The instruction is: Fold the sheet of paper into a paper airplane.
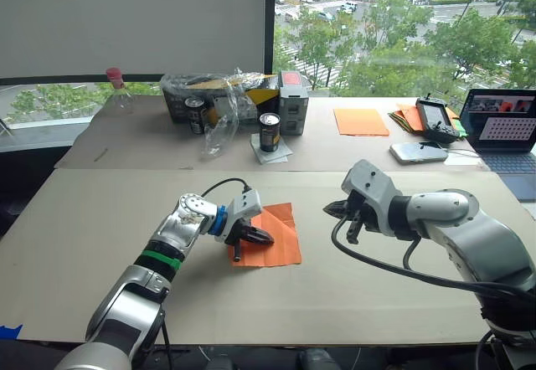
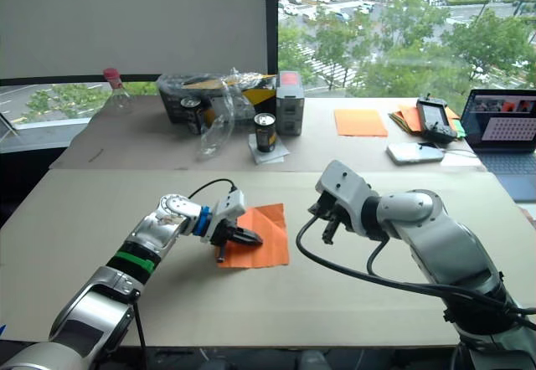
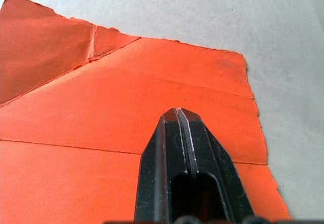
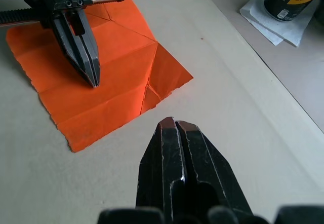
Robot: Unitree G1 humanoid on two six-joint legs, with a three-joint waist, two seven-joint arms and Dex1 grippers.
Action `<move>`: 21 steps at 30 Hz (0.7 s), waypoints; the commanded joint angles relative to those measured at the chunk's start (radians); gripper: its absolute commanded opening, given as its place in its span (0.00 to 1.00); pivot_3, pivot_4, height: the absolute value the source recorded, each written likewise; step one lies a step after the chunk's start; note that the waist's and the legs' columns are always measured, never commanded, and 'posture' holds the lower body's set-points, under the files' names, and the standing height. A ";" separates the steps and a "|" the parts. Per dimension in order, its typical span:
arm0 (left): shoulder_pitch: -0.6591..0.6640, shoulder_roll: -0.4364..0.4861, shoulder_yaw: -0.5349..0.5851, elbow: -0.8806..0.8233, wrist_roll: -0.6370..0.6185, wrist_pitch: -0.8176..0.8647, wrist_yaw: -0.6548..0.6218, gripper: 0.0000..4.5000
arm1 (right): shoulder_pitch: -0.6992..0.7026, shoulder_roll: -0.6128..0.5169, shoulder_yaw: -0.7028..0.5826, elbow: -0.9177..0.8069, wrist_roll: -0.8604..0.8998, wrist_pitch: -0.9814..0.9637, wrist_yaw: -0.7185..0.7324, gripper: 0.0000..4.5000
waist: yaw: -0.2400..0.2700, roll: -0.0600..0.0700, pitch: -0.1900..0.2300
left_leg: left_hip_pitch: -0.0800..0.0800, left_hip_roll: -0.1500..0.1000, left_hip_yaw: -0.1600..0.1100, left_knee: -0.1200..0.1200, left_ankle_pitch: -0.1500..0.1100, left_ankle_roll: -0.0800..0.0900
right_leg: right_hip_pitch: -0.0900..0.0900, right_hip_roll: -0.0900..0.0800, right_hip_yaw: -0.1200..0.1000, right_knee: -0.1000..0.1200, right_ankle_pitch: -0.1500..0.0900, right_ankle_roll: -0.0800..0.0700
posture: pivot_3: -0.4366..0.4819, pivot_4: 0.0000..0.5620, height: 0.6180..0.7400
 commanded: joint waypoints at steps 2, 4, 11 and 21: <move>-0.009 0.010 -0.002 -0.009 0.008 0.010 0.001 0.01 | 0.024 0.052 0.030 -0.010 -0.028 -0.041 -0.069 0.00 | 0.002 0.000 0.000 | 0.000 0.000 0.000 0.000 0.000 0.000 | 0.000 0.000 0.000 0.000 0.000 0.000 | 0.48 0.27 0.93; -0.007 0.016 0.005 -0.018 0.002 0.016 0.003 0.01 | 0.024 0.080 0.044 0.000 -0.032 -0.039 -0.091 0.00 | 0.002 0.000 0.000 | 0.000 0.000 0.000 0.000 0.000 0.000 | 0.000 0.000 0.000 0.000 0.000 0.000 | 0.48 0.27 0.93; 0.044 0.015 0.038 -0.054 -0.003 -0.007 0.092 0.00 | -0.028 0.268 0.036 0.238 -0.101 -0.074 -0.258 0.06 | 0.002 0.000 0.000 | 0.001 0.000 0.000 0.000 0.000 0.000 | 0.000 0.000 0.000 0.001 0.000 0.000 | 0.48 0.27 0.93; 0.085 0.012 0.020 -0.051 0.039 -0.091 0.171 0.00 | -0.139 0.436 0.035 0.564 -0.110 -0.181 -0.289 0.57 | 0.002 0.000 0.000 | 0.002 0.000 0.000 0.000 0.000 0.000 | 0.002 0.000 0.000 0.001 0.000 0.000 | 0.48 0.27 0.93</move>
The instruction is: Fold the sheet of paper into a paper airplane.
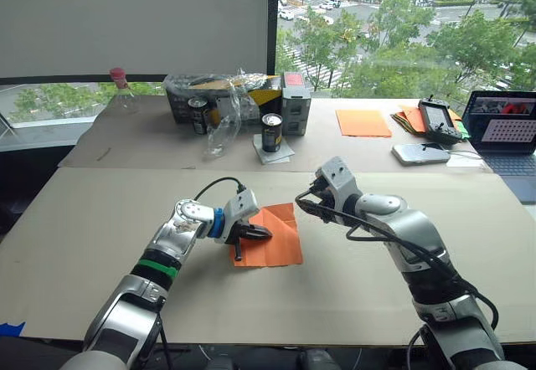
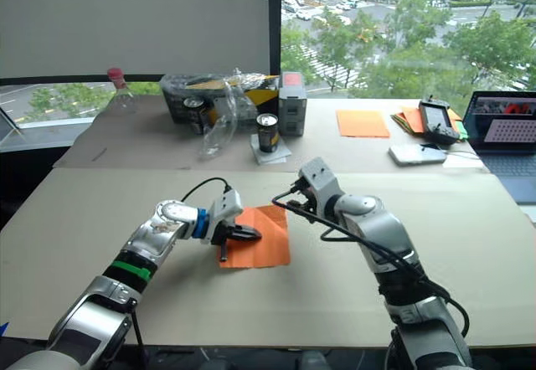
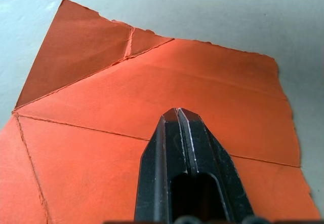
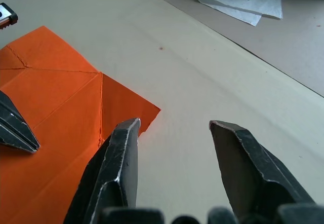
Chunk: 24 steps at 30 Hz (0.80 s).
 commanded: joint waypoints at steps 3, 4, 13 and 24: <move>0.016 0.013 -0.013 0.000 0.038 -0.020 0.033 0.00 | -0.037 0.068 -0.012 0.160 -0.003 -0.105 0.011 0.57 | 0.000 0.000 0.000 | 0.000 0.000 0.000 0.000 0.000 0.000 | 0.000 0.000 0.000 0.000 0.000 0.000 | 0.48 0.27 0.93; 0.017 0.014 -0.012 -0.001 0.037 -0.020 0.034 0.00 | -0.040 0.079 -0.015 0.183 0.001 -0.114 0.017 0.57 | 0.000 0.000 0.000 | 0.000 0.000 0.000 0.000 0.000 0.000 | 0.000 0.000 0.000 0.000 0.000 0.000 | 0.48 0.27 0.93; 0.014 0.019 -0.008 -0.002 0.036 -0.024 0.046 0.00 | -0.036 0.126 -0.071 0.241 0.076 -0.097 0.085 0.45 | -0.003 0.000 0.000 | 0.000 0.000 0.000 0.000 0.000 0.000 | 0.000 0.000 0.000 0.001 0.000 0.000 | 0.48 0.27 0.93; 0.017 0.012 -0.014 0.008 0.039 -0.034 0.058 0.00 | 0.006 0.095 -0.046 0.138 0.113 -0.067 0.155 0.00 | -0.002 0.000 0.000 | 0.000 0.000 0.000 0.000 0.000 0.000 | 0.000 0.000 0.000 0.001 0.000 0.000 | 0.48 0.27 0.93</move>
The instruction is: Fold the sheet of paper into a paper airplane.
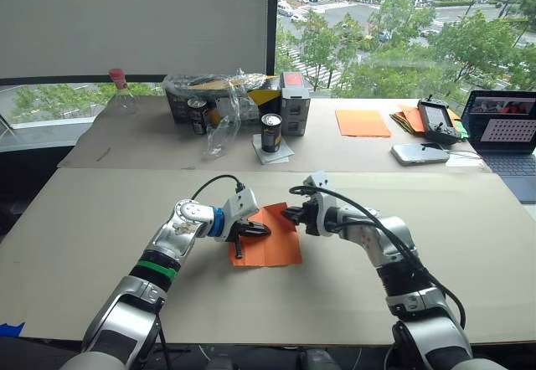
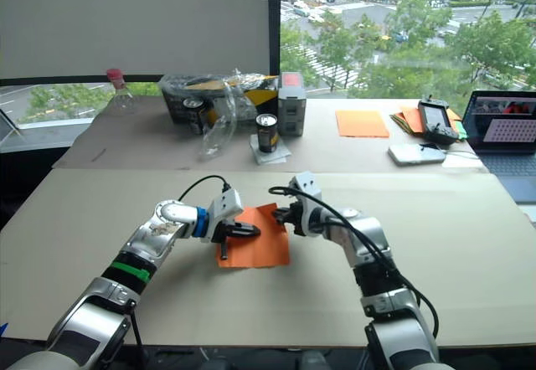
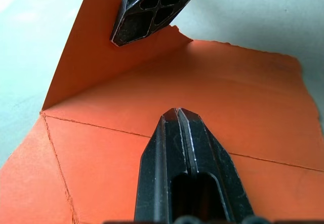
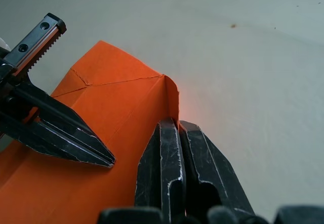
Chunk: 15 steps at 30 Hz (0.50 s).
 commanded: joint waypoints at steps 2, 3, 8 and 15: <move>0.011 0.007 -0.012 0.012 0.028 0.001 0.010 0.00 | 0.014 -0.050 0.082 -0.118 -0.046 -0.083 0.047 0.00 | 0.000 0.000 0.000 | 0.000 0.000 0.000 0.000 0.000 0.000 | 0.000 0.000 0.000 0.000 0.000 0.000 | 0.48 0.27 0.93; 0.009 0.007 -0.010 0.015 0.027 0.001 0.010 0.00 | 0.021 -0.064 0.120 -0.133 -0.081 -0.116 0.046 0.00 | 0.000 0.000 0.000 | 0.000 0.000 0.000 0.000 0.000 0.000 | 0.000 0.000 0.000 0.000 0.000 0.000 | 0.48 0.27 0.93; 0.003 -0.001 0.013 0.029 0.007 0.023 0.017 0.00 | 0.031 -0.076 0.227 -0.159 -0.190 -0.197 0.016 0.00 | 0.000 0.000 0.000 | 0.000 0.000 0.000 0.000 0.000 0.000 | 0.000 0.000 0.000 0.000 0.000 0.000 | 0.48 0.27 0.93; 0.008 -0.007 0.067 0.026 -0.037 0.082 0.039 0.00 | 0.040 -0.096 0.357 -0.194 -0.336 -0.240 0.001 0.00 | -0.001 0.000 0.000 | 0.000 0.000 0.000 0.000 0.000 0.000 | 0.000 0.000 0.000 0.000 0.000 0.000 | 0.48 0.27 0.93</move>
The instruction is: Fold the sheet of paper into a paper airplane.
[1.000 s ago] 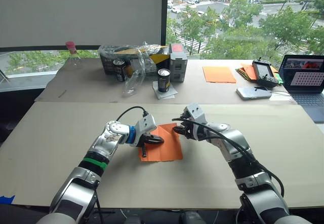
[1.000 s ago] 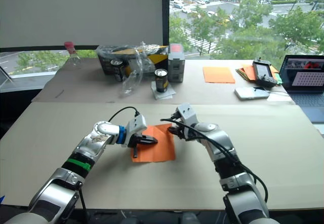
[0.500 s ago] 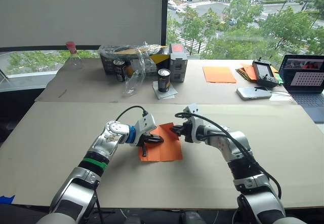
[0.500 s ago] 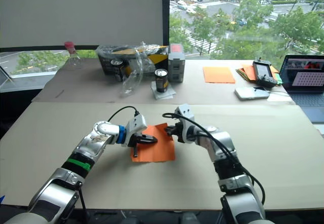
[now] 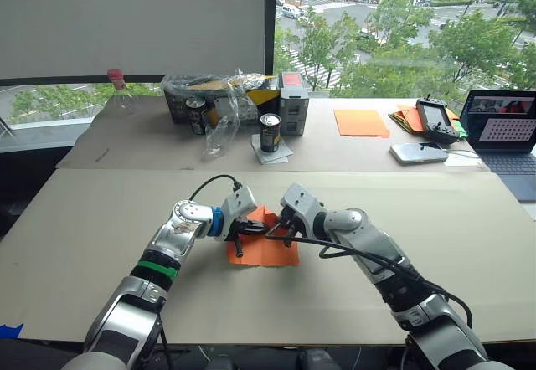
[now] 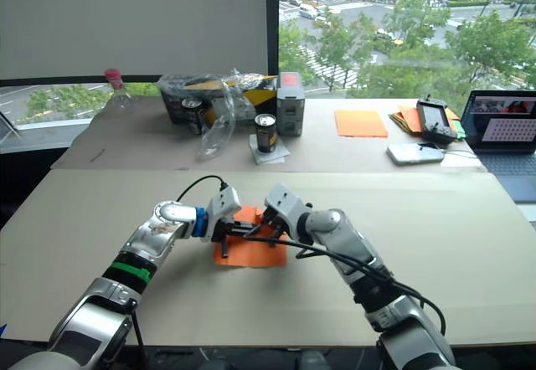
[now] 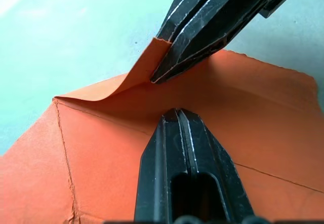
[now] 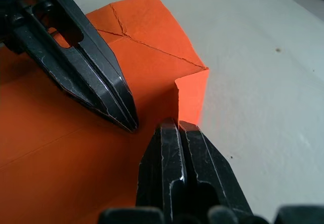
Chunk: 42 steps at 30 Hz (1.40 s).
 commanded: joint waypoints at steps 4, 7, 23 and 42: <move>0.003 0.011 0.067 -0.001 -0.040 0.071 0.016 0.00 | 0.025 -0.033 0.103 -0.022 -0.137 -0.096 0.002 0.00 | 0.000 0.000 0.000 | 0.000 0.000 0.000 0.000 0.000 0.000 | 0.000 0.000 0.000 0.000 0.000 0.000 | 0.48 0.27 0.93; -0.013 0.012 0.099 -0.022 -0.077 0.123 0.014 0.00 | 0.031 -0.052 0.122 -0.001 -0.186 -0.134 0.007 0.00 | 0.000 0.000 0.000 | 0.000 0.000 0.000 0.000 0.000 0.000 | 0.000 0.000 0.000 0.000 0.000 0.000 | 0.48 0.27 0.93; -0.135 -0.107 0.066 0.161 0.012 0.019 0.149 0.00 | 0.062 -0.041 0.112 -0.013 -0.249 -0.174 0.029 0.00 | 0.001 0.000 0.000 | 0.001 0.000 0.000 0.000 0.000 0.000 | 0.001 0.000 0.000 0.000 0.000 0.000 | 0.48 0.27 0.93; -0.066 -0.105 0.044 0.211 0.051 -0.003 0.177 0.00 | 0.224 -0.082 -0.258 -0.363 -0.012 -0.028 0.058 0.73 | -0.001 0.000 0.000 | 0.002 -0.001 0.001 0.000 0.000 0.000 | 0.003 0.000 0.001 -0.001 0.000 0.000 | 0.48 0.27 0.93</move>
